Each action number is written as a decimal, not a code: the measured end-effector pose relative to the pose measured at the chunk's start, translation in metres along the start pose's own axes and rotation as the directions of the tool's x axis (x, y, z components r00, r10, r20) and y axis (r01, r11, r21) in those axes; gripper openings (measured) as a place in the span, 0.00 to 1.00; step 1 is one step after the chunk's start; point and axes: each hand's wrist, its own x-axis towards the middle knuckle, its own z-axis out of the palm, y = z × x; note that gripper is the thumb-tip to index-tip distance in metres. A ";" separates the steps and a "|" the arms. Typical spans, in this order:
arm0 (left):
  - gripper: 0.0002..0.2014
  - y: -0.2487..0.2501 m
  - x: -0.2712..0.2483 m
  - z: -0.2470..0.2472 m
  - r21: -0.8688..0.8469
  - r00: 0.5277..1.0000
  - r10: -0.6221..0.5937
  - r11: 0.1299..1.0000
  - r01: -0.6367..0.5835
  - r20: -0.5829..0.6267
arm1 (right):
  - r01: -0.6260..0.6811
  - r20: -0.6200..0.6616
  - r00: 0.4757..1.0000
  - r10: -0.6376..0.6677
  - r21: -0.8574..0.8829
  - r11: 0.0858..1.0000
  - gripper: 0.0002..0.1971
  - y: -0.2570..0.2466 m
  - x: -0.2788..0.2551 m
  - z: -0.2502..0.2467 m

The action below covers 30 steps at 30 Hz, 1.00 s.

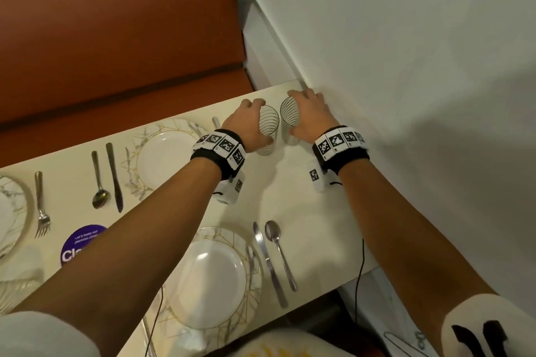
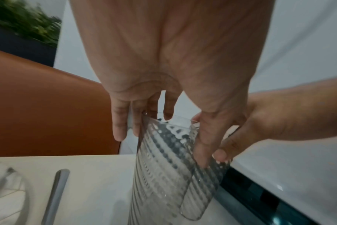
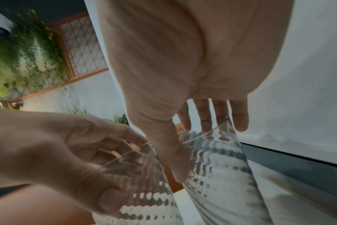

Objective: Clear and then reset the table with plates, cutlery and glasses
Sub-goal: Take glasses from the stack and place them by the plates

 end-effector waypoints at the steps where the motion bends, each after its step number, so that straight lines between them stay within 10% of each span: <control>1: 0.48 -0.007 -0.007 -0.004 -0.043 1.000 -0.012 0.999 0.011 -0.023 | 0.010 -0.015 1.000 -0.010 0.014 1.000 0.45 -0.005 -0.005 -0.001; 14: 0.44 -0.135 -0.155 -0.041 -0.335 0.967 -0.182 0.935 0.115 -0.177 | 0.126 -0.013 0.992 -0.126 0.168 0.978 0.46 -0.115 -0.084 0.050; 30: 0.46 -0.226 -0.253 -0.009 -0.309 0.936 -0.281 0.928 0.209 -0.211 | 0.018 0.024 1.000 -0.020 0.078 0.997 0.45 -0.163 -0.156 0.122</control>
